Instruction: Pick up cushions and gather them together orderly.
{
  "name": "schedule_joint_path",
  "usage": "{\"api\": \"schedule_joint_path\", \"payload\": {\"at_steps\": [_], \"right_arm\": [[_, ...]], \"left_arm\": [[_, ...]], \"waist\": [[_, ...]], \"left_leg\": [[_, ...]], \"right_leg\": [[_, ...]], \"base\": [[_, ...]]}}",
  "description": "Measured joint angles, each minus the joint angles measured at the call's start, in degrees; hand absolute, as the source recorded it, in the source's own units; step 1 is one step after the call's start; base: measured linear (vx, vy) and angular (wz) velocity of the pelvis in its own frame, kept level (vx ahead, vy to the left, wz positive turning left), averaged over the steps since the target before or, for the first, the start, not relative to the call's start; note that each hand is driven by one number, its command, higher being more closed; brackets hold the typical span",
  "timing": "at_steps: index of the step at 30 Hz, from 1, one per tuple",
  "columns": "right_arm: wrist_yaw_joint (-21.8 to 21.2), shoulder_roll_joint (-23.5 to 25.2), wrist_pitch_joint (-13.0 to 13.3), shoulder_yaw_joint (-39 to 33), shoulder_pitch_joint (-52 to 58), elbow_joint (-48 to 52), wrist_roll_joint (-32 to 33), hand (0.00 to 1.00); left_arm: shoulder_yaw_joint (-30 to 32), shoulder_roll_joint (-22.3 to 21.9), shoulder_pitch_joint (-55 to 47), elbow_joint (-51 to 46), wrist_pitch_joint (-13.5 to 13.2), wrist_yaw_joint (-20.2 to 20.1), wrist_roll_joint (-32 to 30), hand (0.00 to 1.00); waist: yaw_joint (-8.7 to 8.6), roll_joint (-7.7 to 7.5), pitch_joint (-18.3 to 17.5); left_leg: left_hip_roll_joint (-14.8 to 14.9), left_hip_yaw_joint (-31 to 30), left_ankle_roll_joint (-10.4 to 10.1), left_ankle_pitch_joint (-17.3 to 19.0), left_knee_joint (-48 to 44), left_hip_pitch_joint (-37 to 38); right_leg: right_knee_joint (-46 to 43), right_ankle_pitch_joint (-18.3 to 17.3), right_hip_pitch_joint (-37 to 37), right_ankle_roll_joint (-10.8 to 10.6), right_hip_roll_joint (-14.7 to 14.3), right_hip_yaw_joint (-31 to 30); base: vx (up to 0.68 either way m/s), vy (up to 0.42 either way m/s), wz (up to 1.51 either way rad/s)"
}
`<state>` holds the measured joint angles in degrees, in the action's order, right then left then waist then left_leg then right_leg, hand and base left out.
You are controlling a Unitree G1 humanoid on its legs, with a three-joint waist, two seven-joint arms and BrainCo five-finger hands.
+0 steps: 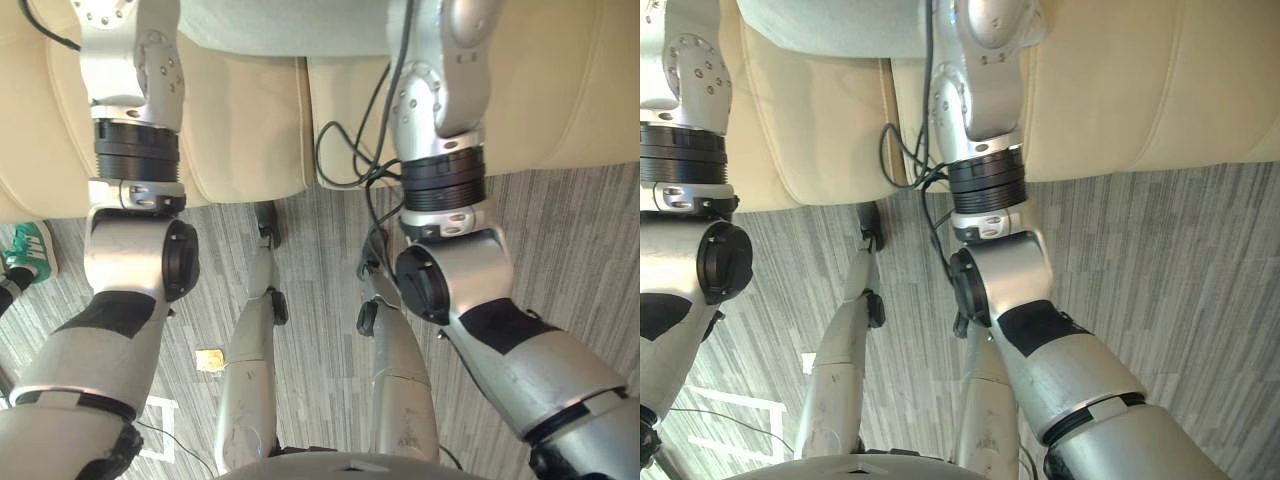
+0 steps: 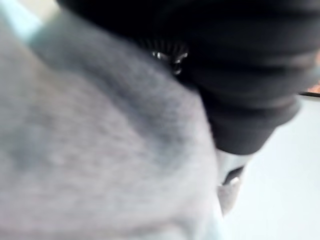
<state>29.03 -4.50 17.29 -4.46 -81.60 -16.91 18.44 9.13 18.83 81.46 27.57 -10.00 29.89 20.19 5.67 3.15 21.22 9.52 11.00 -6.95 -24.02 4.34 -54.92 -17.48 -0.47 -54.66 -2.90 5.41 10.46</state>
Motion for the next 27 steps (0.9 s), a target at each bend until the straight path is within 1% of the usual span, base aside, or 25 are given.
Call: {"api": "schedule_joint_path", "payload": {"at_steps": [2,4,5,7,8,9,10,11,12,13,14,16,17,18,20,21,22,23,24,25,26,27], "right_arm": [[-1.50,-2.35,-0.01,0.21,-0.04,-0.58,2.44,0.00],[-2.81,-6.02,-0.18,1.06,-0.20,-3.49,4.86,0.00],[-2.87,-6.72,-0.24,1.16,-0.31,-4.18,5.03,0.00],[-3.41,-9.64,-0.85,1.48,-0.96,-6.35,6.17,0.00],[-4.24,-11.87,-1.37,1.67,-1.52,-8.55,7.25,0.00],[-4.68,-12.72,-1.49,1.77,-1.77,-9.53,7.59,0.00],[-5.04,-14.76,-1.89,2.07,-2.08,-11.43,9.21,0.00],[-5.40,-17.67,-2.56,2.12,-2.09,-13.52,12.85,0.00],[-5.96,-19.30,-2.98,2.14,-2.06,-14.78,14.84,0.00],[-7.22,-22.15,-4.08,2.48,-2.02,-16.37,16.97,0.00],[-7.46,-22.63,-4.25,2.62,-2.02,-16.51,17.46,0.00],[-9.21,-26.29,-5.26,4.35,-1.98,-17.17,19.13,0.00],[-9.86,-27.84,-5.29,4.41,-1.61,-17.34,20.24,0.00],[-9.99,-28.39,-5.29,4.40,-1.30,-17.30,20.49,0.00],[-10.27,-31.86,-5.27,4.07,3.22,-14.20,21.28,0.00],[-10.28,-34.15,-5.22,3.31,7.72,-9.28,21.58,0.00],[-10.30,-35.11,-5.22,2.85,9.96,-6.96,21.52,0.00],[-10.25,-37.22,-5.07,-0.50,17.56,0.08,20.68,0.00],[-10.21,-37.42,-4.95,-3.08,23.48,3.79,19.53,0.00],[-10.18,-36.93,-5.06,-5.21,30.28,7.58,18.66,0.00],[-10.16,-36.23,-5.03,-6.34,34.66,9.87,16.98,0.00],[-10.21,-33.98,-4.99,-9.29,46.27,15.51,14.10,0.00]], "left_arm": [[0.06,0.81,-0.15,0.02,-0.24,-0.04,0.76,0.00],[0.04,1.96,-0.20,0.22,-0.02,-0.34,1.05,0.00],[0.00,2.33,-0.19,0.37,0.07,-0.44,1.05,0.00],[-0.10,3.71,-0.22,1.32,0.40,-0.94,1.04,0.00],[-0.16,5.19,-0.35,2.78,0.84,-1.78,1.04,0.00],[-0.15,5.79,-0.56,3.09,1.08,-1.97,1.05,0.00],[-0.12,7.09,-1.38,3.60,1.37,-2.39,1.07,0.00],[-0.11,8.91,-2.56,4.27,1.74,-3.40,1.07,0.00],[-0.03,10.06,-3.14,4.82,2.12,-4.13,1.18,0.00],[0.03,12.39,-4.68,4.84,2.37,-5.12,1.97,0.00],[0.06,12.85,-4.92,4.84,2.41,-5.37,2.23,0.00],[1.41,15.59,-7.75,4.74,2.49,-7.05,2.90,0.00],[2.51,16.60,-10.50,4.48,2.48,-7.89,3.88,0.00],[2.78,16.95,-11.92,4.16,2.48,-8.03,4.30,0.00],[5.37,17.44,-21.25,-1.22,2.19,-8.83,5.69,0.00],[7.32,17.55,-27.52,-6.21,1.46,-8.99,6.49,0.00],[8.28,17.58,-30.62,-8.26,0.87,-9.03,6.78,0.00],[10.29,17.33,-38.39,-12.42,-0.73,-9.08,7.28,0.00],[11.42,16.32,-43.70,-14.67,-1.26,-9.07,7.43,0.00],[12.73,14.42,-49.44,-17.34,-1.52,-9.07,8.11,0.00],[13.44,13.08,-52.82,-19.12,-1.76,-9.24,8.43,0.00],[13.68,9.24,-59.73,-23.13,-2.22,-9.56,8.57,0.00]], "waist": [[-0.15,-0.03,0.02],[-0.93,-0.30,0.21],[-1.11,-0.34,0.24],[-1.27,-0.39,0.27],[-1.36,-0.40,0.28],[-1.46,-0.43,0.30],[-1.57,-0.49,0.33],[-1.73,-0.55,0.39],[-1.83,-0.59,0.41],[-2.19,-0.78,0.53],[-2.23,-0.89,0.60],[-2.61,-1.19,0.77],[-2.70,-1.20,0.79],[-2.71,-1.20,0.79],[-2.70,-1.20,0.79],[-2.72,-1.24,0.78],[-2.70,-1.24,0.79],[-3.17,-1.30,0.83],[-3.31,-1.37,0.85],[-3.00,-1.36,0.85],[-2.93,-1.35,0.85],[-3.41,-1.40,0.80]], "left_leg": [[0.10,0.00,0.23,-0.20,0.00,-0.84],[-0.03,0.02,0.81,-0.70,0.00,-1.06],[-0.05,0.01,0.90,-0.77,0.00,-1.06],[-0.12,0.00,1.36,-1.17,0.00,-1.06],[-0.14,-0.01,1.61,-1.38,0.00,-1.06],[-0.17,-0.02,1.69,-1.45,0.00,-1.06],[-0.23,-0.08,1.69,-1.46,0.00,-1.05],[-0.33,-0.12,1.70,-1.47,-0.01,-1.03],[-0.38,-0.12,1.71,-1.47,-0.01,-1.02],[-0.43,-0.10,1.71,-1.47,-0.02,-0.83],[-0.47,-0.09,1.71,-1.47,-0.02,-0.72],[-0.72,0.03,1.70,-1.47,-0.02,0.23],[-0.81,0.06,1.70,-1.46,-0.01,1.26],[-0.83,0.09,1.69,-1.46,-0.01,1.83],[-0.90,0.08,1.58,-1.36,0.00,4.50],[-1.07,0.15,-0.94,0.87,0.02,5.92],[-0.86,0.26,-2.71,4.07,0.04,6.63],[-1.39,2.34,-1.85,8.51,0.05,8.14],[-1.48,3.48,-2.33,8.91,0.04,9.50],[-1.50,3.34,-0.37,6.86,0.04,11.35],[-1.51,3.21,0.99,5.33,0.04,12.45],[-2.31,2.60,2.33,5.92,0.05,14.77]], "right_leg": [[-0.51,-0.01,-1.12,0.02,-0.15,-0.03],[-1.32,-0.11,-1.47,0.17,0.03,0.10],[-1.44,-0.14,-1.48,0.21,0.06,0.17],[-1.65,-0.15,-1.48,0.23,0.14,0.34],[-1.88,-0.16,-1.48,0.24,0.19,0.48],[-1.97,-0.16,-1.48,0.24,0.23,0.53],[-2.15,-0.16,-1.47,0.24,0.31,0.62],[-2.53,-0.16,-1.48,0.24,0.46,0.75],[-2.77,-0.15,-1.48,0.24,0.56,0.84],[-3.34,-0.15,-1.47,0.24,0.84,0.89],[-3.46,-0.15,-1.46,0.24,0.91,0.86],[-4.02,-0.14,-1.03,0.23,1.31,0.56],[-4.14,-0.10,-0.14,0.19,1.42,0.34],[-4.14,-0.10,0.32,0.18,1.44,0.25],[-3.96,-0.15,2.85,0.24,1.50,-0.06],[-3.92,-1.03,3.96,0.45,1.73,-0.21],[-4.01,-1.15,4.23,0.24,1.79,-0.39],[-3.73,-0.87,5.75,-0.25,2.57,-0.67],[-3.28,-0.29,7.20,-0.83,2.90,-0.75],[-3.64,-0.95,8.83,-1.08,2.72,-0.99],[-4.15,-1.62,9.77,-1.09,2.67,-1.09],[-5.04,-3.22,12.41,-1.37,3.53,-0.37]], "base": [[0.00,-0.005,-0.04],[-0.01,-0.001,0.04],[-0.01,-0.006,0.06],[-0.01,-0.018,0.05],[-0.01,-0.028,0.04],[-0.01,-0.036,0.05],[-0.01,-0.031,0.06],[-0.01,-0.038,0.08],[-0.01,-0.040,0.11],[-0.01,-0.037,0.08],[-0.01,-0.035,0.06],[-0.01,-0.056,0.01],[-0.02,-0.076,0.01],[-0.04,-0.122,0.00],[-0.04,-0.134,0.01],[-0.02,-0.104,-0.02],[-0.03,-0.147,0.13],[-0.03,-0.113,0.18],[-0.02,-0.137,0.12],[0.01,-0.098,-0.08],[0.06,-0.153,0.11],[0.08,-0.129,0.36]]}}
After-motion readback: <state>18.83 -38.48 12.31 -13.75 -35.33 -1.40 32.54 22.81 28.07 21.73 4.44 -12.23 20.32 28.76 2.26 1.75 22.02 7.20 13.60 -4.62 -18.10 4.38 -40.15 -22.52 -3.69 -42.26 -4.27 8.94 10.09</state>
